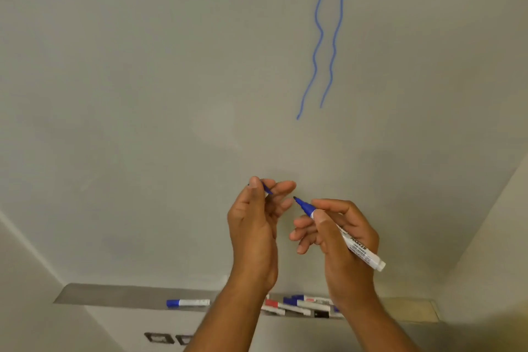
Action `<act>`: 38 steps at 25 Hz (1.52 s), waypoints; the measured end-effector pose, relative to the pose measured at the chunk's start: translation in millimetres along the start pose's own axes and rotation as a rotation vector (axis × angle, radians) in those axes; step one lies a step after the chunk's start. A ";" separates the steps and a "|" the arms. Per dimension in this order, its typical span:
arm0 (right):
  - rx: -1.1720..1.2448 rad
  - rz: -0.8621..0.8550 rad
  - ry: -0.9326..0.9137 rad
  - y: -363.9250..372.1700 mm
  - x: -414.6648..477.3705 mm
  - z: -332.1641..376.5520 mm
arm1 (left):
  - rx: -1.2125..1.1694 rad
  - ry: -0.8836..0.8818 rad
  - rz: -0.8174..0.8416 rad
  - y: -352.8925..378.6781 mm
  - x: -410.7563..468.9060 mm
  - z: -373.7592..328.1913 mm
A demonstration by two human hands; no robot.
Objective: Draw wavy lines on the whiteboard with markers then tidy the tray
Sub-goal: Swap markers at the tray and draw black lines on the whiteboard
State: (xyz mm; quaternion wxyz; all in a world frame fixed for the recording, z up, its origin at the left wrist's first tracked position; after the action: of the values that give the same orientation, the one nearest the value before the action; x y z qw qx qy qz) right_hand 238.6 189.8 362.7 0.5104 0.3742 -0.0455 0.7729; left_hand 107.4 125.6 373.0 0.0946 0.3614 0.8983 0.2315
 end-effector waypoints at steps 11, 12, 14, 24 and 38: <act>-0.173 -0.121 -0.574 38.7 200.9 145.3 | 0.713 1.153 0.032 99.8 68.3 -213.1; -0.201 -0.138 -0.605 39.8 216.7 155.4 | 0.775 1.233 0.016 109.6 76.4 -226.8; -0.257 -0.161 -0.661 43.2 244.5 173.3 | 0.858 1.323 -0.026 128.4 90.9 -251.7; -0.391 -0.156 -0.802 54.1 316.2 195.0 | 0.982 1.819 -0.236 165.6 124.3 -281.8; -0.526 -0.048 -0.839 48.4 299.2 184.8 | 0.966 1.875 -0.275 163.5 127.7 -278.3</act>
State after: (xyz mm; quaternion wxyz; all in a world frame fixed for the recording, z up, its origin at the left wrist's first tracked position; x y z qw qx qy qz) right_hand 237.6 309.1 697.1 0.5431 0.5123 -0.4320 0.5059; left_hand 20.5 220.7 695.4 -0.7635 -0.0667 0.6419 0.0235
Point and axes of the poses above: each hand's wrist, its own x-axis towards the middle knuckle, its own y-axis out of the palm, z = x × y, the point moved 6 cm from there along x, towards the middle knuckle, and after that the axes turned 9 degrees about -y, right-handed, at the moved point
